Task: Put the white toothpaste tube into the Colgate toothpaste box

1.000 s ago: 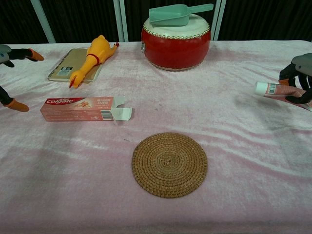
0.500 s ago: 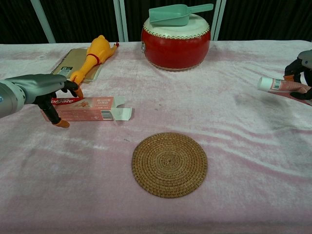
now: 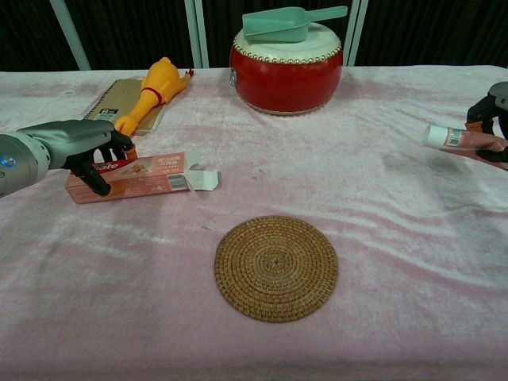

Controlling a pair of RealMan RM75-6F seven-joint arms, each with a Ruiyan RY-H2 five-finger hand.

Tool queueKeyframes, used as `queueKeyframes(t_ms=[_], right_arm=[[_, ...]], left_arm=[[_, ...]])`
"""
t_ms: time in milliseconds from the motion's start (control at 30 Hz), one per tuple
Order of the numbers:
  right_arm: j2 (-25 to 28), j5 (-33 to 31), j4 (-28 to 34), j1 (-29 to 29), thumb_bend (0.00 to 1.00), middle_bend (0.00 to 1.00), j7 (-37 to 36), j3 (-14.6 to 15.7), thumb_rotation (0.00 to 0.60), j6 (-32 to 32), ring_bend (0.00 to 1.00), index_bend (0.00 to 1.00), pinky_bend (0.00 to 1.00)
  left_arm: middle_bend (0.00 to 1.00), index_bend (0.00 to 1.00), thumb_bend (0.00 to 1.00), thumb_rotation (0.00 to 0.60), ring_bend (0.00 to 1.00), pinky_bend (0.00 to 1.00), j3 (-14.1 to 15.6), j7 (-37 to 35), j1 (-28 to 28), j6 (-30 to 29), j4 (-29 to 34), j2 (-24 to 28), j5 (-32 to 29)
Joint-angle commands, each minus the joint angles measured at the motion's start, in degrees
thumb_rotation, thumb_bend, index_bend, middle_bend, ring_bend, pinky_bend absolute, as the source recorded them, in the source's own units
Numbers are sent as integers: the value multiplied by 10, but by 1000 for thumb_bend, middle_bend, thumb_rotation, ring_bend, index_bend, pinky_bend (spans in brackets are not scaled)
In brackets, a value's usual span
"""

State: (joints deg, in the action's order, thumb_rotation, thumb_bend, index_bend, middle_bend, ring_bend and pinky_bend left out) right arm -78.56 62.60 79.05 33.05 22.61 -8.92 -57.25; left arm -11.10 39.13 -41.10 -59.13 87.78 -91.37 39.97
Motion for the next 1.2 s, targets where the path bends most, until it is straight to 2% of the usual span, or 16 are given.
queueKeyframes(t_ms=[33, 200, 333, 600, 900, 1200], right_arm=[[2, 6, 3, 1, 393, 593, 3, 1, 600, -4, 558, 646, 485], [12, 29, 19, 8, 394, 593, 10, -4, 600, -19, 558, 646, 485], [27, 74, 39, 20, 393, 593, 30, -6, 600, -42, 558, 646, 485], [51, 135, 70, 51, 394, 592, 87, -23, 600, -71, 558, 646, 485], [63, 214, 64, 88, 394, 589, 146, -31, 600, -93, 557, 646, 485], [64, 243, 57, 113, 393, 587, 167, -44, 600, -97, 556, 647, 485]], left_arm=[[343, 403, 430, 600, 268, 380, 1, -26, 5, -1, -2, 3, 25], [342, 403, 430, 600, 268, 381, 1, -81, 12, -3, -12, 9, 87], [342, 403, 430, 600, 268, 385, -8, -144, 15, -3, -21, 7, 136], [342, 402, 430, 600, 268, 387, -31, -243, 9, -17, -32, -22, 211], [341, 401, 429, 600, 268, 387, -65, -272, -10, -21, -25, -58, 207], [340, 401, 429, 600, 268, 387, -97, -279, -26, -28, -14, -88, 175]])
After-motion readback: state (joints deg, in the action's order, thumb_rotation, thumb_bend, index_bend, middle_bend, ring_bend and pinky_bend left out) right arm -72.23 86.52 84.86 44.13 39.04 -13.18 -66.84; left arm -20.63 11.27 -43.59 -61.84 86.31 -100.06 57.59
